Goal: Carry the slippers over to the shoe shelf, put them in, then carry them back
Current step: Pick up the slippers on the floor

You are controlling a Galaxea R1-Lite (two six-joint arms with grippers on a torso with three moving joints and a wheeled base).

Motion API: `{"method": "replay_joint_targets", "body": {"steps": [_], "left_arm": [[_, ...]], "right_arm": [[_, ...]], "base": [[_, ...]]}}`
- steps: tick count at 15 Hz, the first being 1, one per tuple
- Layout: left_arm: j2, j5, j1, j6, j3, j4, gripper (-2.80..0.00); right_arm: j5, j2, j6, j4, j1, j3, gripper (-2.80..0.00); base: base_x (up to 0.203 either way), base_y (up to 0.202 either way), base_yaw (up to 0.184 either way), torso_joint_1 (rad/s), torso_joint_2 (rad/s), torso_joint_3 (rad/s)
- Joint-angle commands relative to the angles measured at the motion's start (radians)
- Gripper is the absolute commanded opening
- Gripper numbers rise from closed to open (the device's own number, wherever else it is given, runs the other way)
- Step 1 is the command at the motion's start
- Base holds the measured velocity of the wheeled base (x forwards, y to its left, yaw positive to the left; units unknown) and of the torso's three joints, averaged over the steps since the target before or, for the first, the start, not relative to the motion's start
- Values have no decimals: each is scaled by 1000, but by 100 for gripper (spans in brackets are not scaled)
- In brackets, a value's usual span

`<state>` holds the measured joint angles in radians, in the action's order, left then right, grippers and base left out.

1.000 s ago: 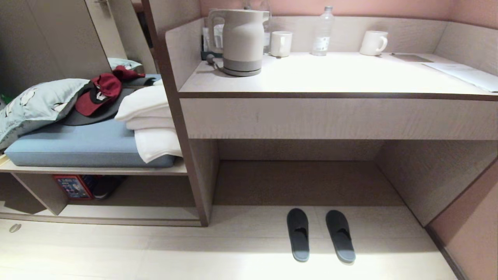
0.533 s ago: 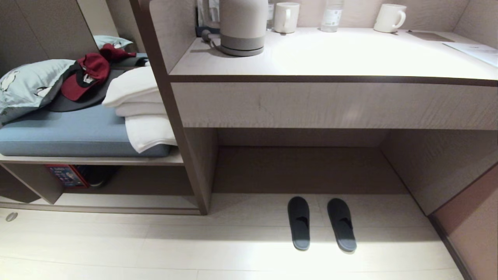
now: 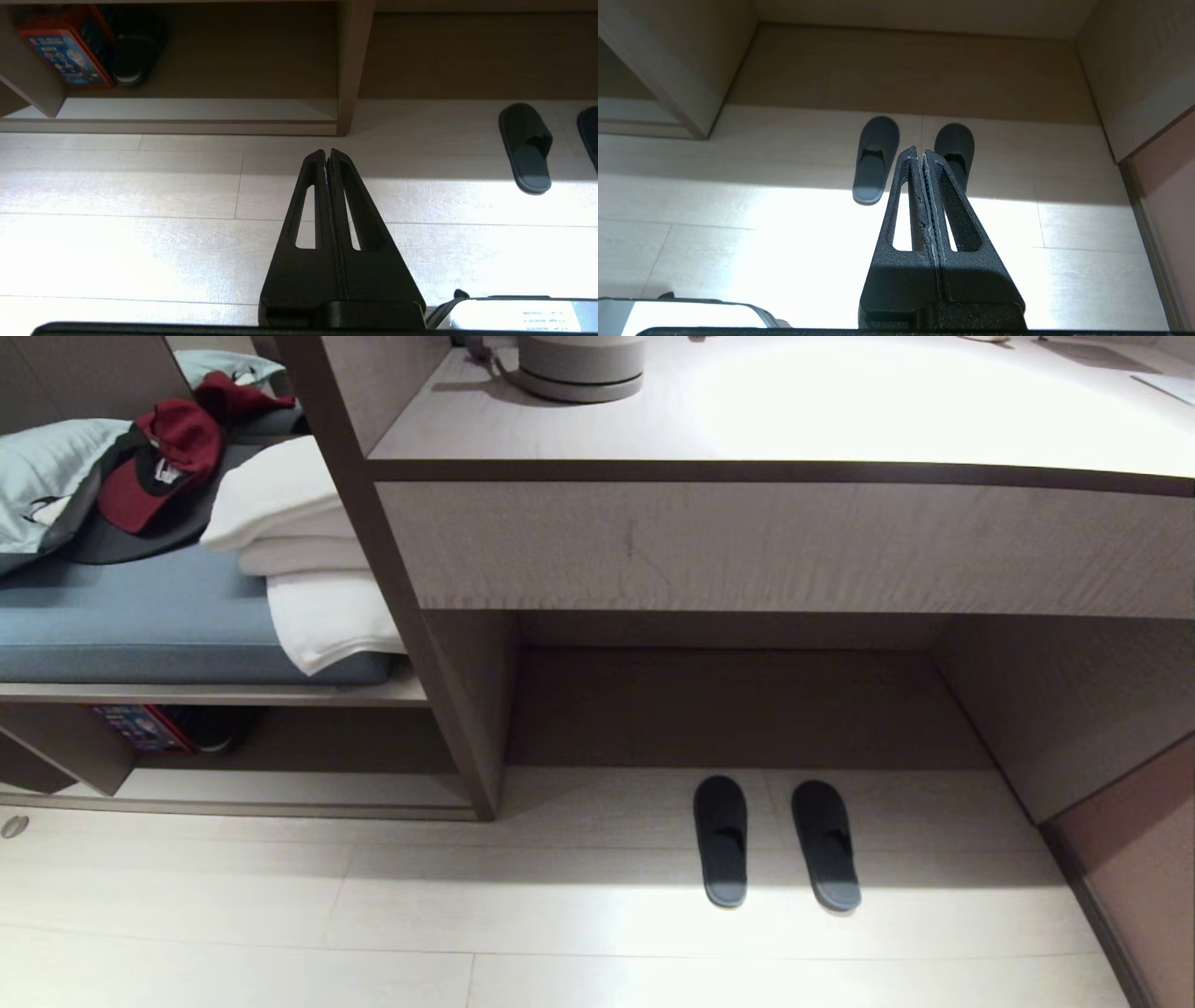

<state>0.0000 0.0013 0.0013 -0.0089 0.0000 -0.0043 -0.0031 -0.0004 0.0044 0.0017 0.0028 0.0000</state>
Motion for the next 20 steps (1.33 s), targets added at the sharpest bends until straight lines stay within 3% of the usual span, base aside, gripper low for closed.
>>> {"method": "replay_joint_targets", "body": {"steps": [1, 20], "left_arm": [[1, 0, 0, 0, 0, 0, -280], [1, 0, 0, -1, 0, 0, -280]], "right_arm": [[0, 0, 0, 0, 0, 2, -280], [0, 0, 0, 0, 0, 2, -280]], "base": [[0, 0, 0, 3, 3, -199], [0, 0, 0, 3, 3, -198]]}}
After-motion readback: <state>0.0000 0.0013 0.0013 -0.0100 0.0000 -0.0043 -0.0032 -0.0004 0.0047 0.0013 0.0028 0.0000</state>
